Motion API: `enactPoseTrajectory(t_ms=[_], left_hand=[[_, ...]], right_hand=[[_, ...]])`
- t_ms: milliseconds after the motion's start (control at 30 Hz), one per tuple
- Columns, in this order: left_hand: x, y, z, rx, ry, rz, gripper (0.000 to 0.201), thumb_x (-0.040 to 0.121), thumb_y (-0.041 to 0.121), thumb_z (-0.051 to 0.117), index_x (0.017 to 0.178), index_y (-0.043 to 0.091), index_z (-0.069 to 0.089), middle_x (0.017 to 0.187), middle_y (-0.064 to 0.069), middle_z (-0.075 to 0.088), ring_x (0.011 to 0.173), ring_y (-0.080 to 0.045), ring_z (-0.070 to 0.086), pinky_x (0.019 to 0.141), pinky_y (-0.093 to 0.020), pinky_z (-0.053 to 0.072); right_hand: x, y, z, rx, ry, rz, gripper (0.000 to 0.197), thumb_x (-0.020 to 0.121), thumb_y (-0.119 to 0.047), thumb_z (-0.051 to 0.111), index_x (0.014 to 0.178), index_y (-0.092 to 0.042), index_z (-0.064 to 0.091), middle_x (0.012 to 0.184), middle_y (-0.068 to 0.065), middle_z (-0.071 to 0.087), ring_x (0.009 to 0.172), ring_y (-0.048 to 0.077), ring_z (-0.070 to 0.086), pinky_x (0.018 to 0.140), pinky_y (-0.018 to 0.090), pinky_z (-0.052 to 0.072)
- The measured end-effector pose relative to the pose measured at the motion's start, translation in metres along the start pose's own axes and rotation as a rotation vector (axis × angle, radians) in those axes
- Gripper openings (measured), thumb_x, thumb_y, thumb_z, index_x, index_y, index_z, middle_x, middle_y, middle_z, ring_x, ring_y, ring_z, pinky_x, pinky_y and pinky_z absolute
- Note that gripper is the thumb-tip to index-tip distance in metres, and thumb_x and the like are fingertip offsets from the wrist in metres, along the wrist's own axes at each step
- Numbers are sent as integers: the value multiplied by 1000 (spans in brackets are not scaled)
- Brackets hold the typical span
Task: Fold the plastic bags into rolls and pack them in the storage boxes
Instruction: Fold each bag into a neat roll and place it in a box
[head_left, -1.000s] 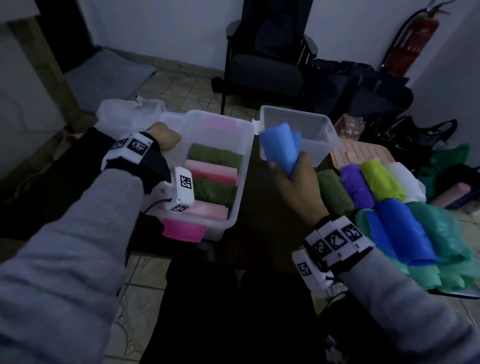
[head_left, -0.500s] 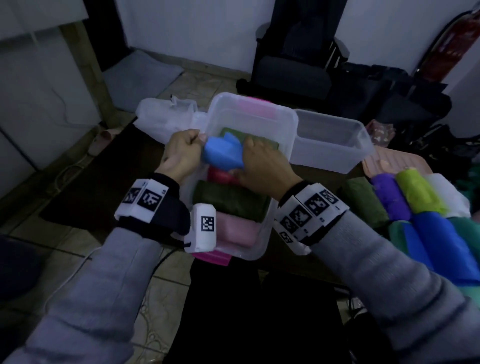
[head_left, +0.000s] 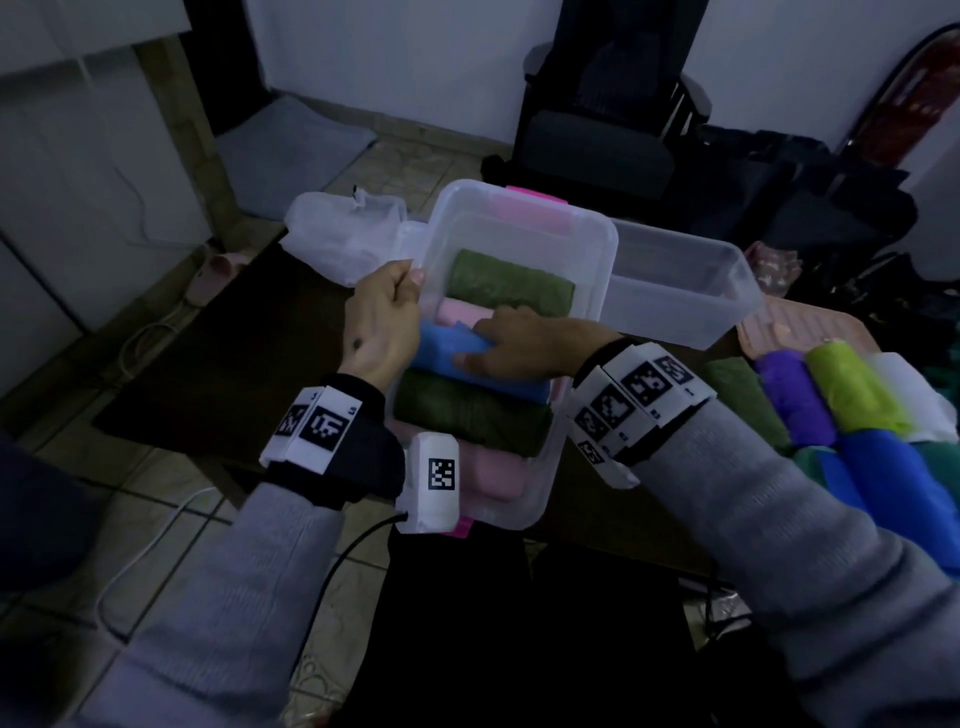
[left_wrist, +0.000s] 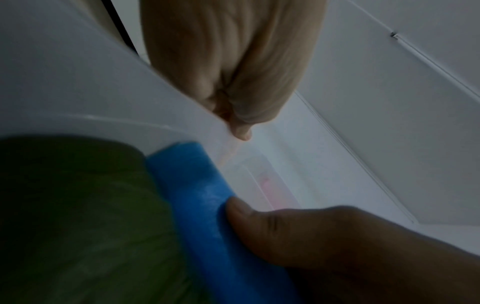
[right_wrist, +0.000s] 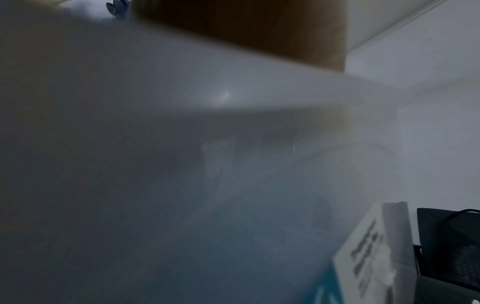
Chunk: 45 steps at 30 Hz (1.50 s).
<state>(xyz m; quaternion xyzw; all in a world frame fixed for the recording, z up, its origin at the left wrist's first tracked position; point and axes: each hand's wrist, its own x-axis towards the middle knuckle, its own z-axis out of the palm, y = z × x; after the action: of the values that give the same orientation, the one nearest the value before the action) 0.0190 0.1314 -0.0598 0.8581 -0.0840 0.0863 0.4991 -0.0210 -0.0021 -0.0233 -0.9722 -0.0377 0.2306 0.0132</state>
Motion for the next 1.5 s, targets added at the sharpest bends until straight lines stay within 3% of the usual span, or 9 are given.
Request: enactPoseTrajectory(t_ms=[200, 300, 533, 667, 1000, 1133, 1200, 1333, 1500], left_hand=[[-2, 1, 0, -26, 5, -16, 31, 101, 22, 38, 114, 3, 59, 109, -11, 60, 95, -17, 50, 69, -11, 27], [-1, 0, 0, -7, 20, -2, 30, 101, 21, 38, 109, 3, 60, 96, -3, 53, 90, -14, 46, 67, -13, 27], [-1, 4, 2, 26, 13, -14, 30, 101, 21, 37, 107, 4, 61, 93, -3, 52, 87, -14, 46, 65, -16, 26], [1, 3, 2, 23, 17, -20, 30, 101, 20, 38, 111, 3, 61, 100, -5, 56, 90, -13, 45, 66, -13, 26], [1, 6, 3, 43, -3, -21, 30, 101, 19, 38, 110, 2, 61, 112, -16, 62, 89, -14, 44, 66, -13, 25], [8, 8, 6, 65, -56, -67, 31, 101, 21, 36, 109, 4, 61, 104, -8, 59, 89, -15, 45, 73, -19, 30], [14, 8, 9, 63, -85, -86, 28, 101, 20, 37, 101, 6, 61, 95, -7, 53, 87, -16, 44, 71, -20, 30], [26, 10, 17, 43, -141, -148, 25, 100, 18, 39, 88, 6, 56, 90, -16, 53, 87, -23, 49, 79, -29, 39], [42, 9, 28, 15, -182, -289, 32, 98, 19, 45, 111, -5, 62, 119, -24, 59, 115, -36, 53, 95, -33, 41]], right_hand=[[0, 5, -1, 180, 18, -40, 49, 100, -39, 37, 139, -10, 34, 140, 14, 43, 123, 25, 45, 85, 21, 29], [4, 3, 6, 105, 20, 35, 49, 99, -46, 30, 140, -17, 34, 144, 17, 35, 129, 32, 36, 101, 32, 29], [-6, -11, 40, -81, 574, -80, 50, 97, -35, 36, 145, -22, 29, 149, 8, 29, 136, 28, 27, 108, 44, 23], [-7, -24, 71, -55, 489, -47, 64, 91, -51, 4, 151, -30, 5, 159, 5, 5, 146, 31, 4, 114, 53, 4], [2, -20, 64, 172, 393, -22, 62, 99, -45, 29, 151, -29, 0, 159, 4, -1, 146, 28, -4, 115, 51, -1], [-8, -12, 54, 446, 948, -120, 50, 94, -13, 31, 144, -9, 33, 155, 14, 23, 146, 31, 8, 118, 50, 4], [-10, -1, 58, 489, 1191, 81, 56, 88, -4, 31, 144, -8, 33, 155, 15, 21, 145, 33, 7, 117, 47, 0], [-2, 25, 73, 1171, 965, 165, 42, 99, -10, 33, 141, -7, 32, 138, 12, 43, 130, 26, 39, 114, 45, 28], [2, 42, 68, 1578, 690, 251, 29, 101, -15, 34, 82, -12, 55, 85, 9, 58, 79, 21, 56, 73, 31, 49]])
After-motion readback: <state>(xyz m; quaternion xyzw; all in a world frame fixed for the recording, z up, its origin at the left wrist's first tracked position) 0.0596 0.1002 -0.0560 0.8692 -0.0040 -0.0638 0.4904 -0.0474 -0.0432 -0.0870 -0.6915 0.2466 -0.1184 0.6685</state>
